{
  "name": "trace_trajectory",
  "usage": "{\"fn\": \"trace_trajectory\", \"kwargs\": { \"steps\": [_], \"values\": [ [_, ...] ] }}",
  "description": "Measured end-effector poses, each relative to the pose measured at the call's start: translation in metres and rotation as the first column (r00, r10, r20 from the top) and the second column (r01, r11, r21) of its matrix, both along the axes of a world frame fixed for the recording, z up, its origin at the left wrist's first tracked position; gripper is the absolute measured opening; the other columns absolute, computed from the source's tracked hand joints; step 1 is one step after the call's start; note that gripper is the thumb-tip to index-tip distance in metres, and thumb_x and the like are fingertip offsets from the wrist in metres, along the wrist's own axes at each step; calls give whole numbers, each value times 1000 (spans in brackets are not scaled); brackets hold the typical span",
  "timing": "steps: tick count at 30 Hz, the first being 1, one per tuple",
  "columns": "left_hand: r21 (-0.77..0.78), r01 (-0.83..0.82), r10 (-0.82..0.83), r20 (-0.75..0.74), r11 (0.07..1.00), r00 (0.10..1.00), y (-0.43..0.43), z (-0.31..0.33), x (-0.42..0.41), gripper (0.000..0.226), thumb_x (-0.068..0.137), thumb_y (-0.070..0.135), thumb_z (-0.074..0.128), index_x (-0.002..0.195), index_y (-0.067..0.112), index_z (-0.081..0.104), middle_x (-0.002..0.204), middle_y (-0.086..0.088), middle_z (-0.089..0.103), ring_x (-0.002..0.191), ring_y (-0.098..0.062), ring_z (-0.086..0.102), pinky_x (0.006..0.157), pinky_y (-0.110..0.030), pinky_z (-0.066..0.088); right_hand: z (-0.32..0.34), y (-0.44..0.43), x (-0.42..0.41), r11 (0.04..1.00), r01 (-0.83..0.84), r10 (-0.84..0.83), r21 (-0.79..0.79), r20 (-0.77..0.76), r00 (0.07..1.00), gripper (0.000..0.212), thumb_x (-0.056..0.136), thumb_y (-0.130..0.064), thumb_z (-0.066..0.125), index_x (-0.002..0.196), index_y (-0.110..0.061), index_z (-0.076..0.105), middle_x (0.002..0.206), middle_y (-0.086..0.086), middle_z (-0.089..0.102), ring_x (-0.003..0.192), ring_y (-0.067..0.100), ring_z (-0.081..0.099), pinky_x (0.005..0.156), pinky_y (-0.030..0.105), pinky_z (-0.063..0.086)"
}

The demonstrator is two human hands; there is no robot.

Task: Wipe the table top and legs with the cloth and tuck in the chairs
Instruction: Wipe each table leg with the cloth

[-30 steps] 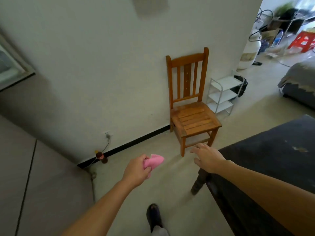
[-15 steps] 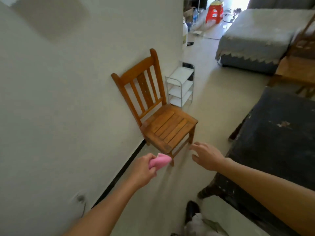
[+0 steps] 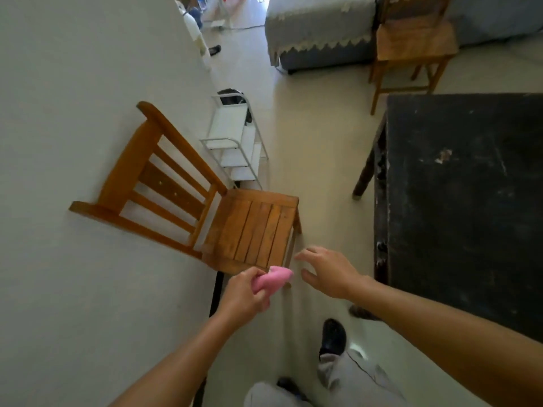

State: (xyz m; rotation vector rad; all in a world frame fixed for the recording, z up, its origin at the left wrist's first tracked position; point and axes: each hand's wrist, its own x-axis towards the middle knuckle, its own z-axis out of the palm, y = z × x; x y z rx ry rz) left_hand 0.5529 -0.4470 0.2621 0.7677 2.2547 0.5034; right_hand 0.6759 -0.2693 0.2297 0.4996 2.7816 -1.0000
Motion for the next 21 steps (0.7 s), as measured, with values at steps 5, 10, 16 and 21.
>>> {"fn": "trace_trajectory", "kwargs": {
  "steps": [5,10,16,21],
  "values": [
    [-65,217,-212,82,974,974,33,-22,-24,31,83,14,69,112,20,61,99,6,60,87,-5,61,72,-20,55,-12,-2,8,989,139,-140,-46,-25,990,40,93,-38,58,130,-26,54,127,-6,57,113,9,54,95,27,46],
    [-23,533,-526,122,846,841,69,-51,-36,23,82,9,67,103,19,66,97,4,58,88,-12,58,77,-26,52,-40,-30,27,936,349,-350,-45,-29,936,44,92,-35,59,134,-23,54,138,-4,56,129,10,48,106,32,43],
    [83,636,-633,257,767,730,77,-108,-47,29,68,2,72,88,20,61,83,0,66,78,-18,64,63,-31,54,-82,-103,32,767,641,-641,-27,-25,767,41,88,-44,60,123,-23,62,116,-7,68,107,9,61,92,30,49],
    [114,696,-680,369,709,633,63,-151,-26,33,72,-6,68,91,17,53,76,-5,63,65,-17,62,50,-29,51,-126,-156,37,606,795,-795,-3,14,606,27,87,-37,64,111,-27,67,96,-10,72,82,12,64,76,34,49]
  ]
}}
